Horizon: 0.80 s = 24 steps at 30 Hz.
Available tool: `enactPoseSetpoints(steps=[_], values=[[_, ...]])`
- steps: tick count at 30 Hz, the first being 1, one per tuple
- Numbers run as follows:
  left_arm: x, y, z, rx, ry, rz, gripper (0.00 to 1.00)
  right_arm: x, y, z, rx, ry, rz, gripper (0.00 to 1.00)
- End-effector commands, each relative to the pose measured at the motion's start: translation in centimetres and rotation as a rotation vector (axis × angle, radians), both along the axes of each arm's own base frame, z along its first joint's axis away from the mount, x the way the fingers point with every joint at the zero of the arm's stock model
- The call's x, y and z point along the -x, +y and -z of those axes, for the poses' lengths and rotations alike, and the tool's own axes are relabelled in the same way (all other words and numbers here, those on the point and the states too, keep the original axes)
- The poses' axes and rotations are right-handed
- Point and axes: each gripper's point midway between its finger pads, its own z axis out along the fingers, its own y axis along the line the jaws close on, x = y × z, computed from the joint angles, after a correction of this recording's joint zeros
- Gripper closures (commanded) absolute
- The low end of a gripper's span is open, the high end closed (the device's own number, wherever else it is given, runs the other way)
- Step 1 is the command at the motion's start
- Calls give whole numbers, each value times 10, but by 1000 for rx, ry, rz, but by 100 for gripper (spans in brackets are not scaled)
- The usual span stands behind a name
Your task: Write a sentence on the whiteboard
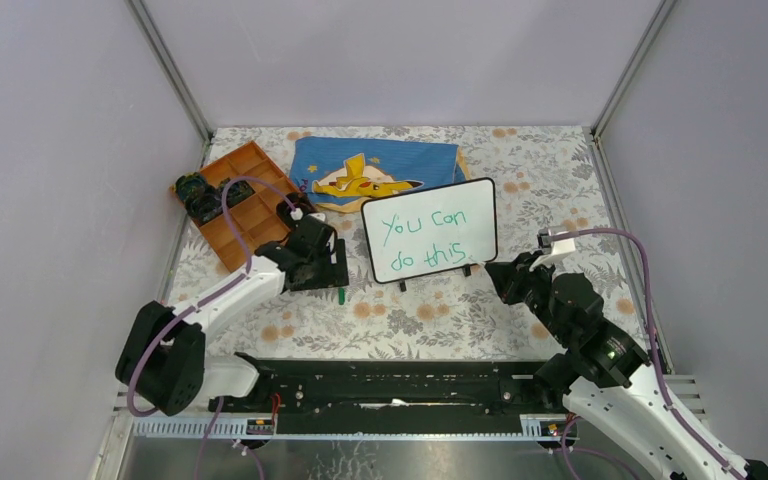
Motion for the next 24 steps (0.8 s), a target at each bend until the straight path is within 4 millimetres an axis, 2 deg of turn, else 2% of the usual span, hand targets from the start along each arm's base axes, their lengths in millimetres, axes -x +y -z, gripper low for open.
enactPoseSetpoints(steps=[1,7,17,24], values=[[-6,-2,7,-10,-11,-10,14,-5,-1,-7,-19,-30,19,100],[-4,-11,20,-27,27,-29,20,-6,2,-1,-18,-10,14,100],[-4,-12,27,-42,46,-34,27,-6,1,1,-3,-8,12,100],[-6,-20,35,-61,59,-36,32,-5,1,1,-2,-9,10,100]])
